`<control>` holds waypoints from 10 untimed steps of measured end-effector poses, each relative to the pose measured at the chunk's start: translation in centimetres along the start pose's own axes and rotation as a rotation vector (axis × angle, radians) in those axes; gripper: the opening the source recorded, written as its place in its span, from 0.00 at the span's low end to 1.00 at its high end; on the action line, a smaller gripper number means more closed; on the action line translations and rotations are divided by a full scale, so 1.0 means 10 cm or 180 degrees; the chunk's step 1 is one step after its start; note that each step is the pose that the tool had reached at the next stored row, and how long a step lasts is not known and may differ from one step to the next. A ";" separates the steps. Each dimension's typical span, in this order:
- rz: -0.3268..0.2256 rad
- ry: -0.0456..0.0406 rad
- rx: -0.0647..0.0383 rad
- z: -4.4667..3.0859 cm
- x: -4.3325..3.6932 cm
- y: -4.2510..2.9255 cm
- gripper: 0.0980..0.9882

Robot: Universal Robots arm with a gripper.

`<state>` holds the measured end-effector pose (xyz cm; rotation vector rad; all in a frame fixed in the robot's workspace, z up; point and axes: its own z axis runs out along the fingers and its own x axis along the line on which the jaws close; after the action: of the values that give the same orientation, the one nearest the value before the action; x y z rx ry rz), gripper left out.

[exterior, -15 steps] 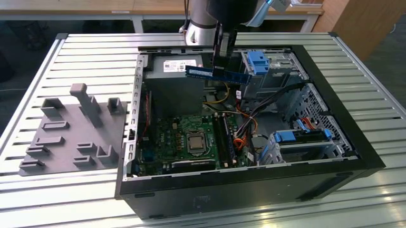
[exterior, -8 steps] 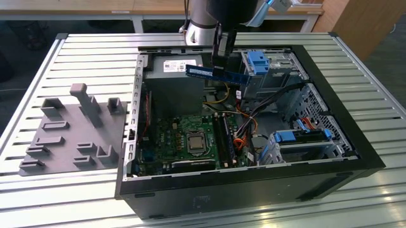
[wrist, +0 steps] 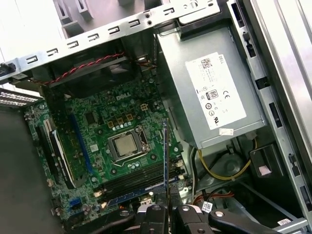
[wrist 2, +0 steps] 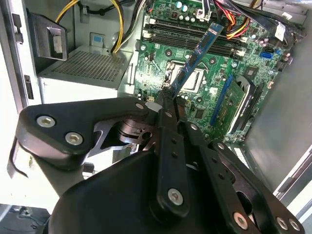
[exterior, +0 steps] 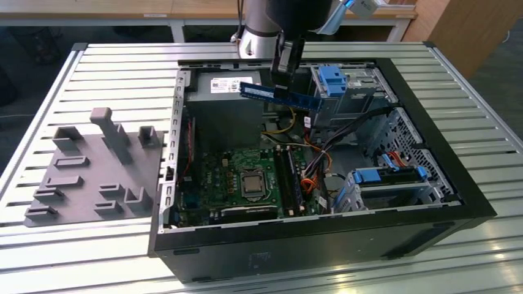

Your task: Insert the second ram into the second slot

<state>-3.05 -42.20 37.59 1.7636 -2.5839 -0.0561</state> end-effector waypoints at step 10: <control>0.0173 0.0001 0.0004 0.001 0.000 0.000 0.05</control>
<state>-3.06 -42.20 37.58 1.6926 -2.6306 -0.0536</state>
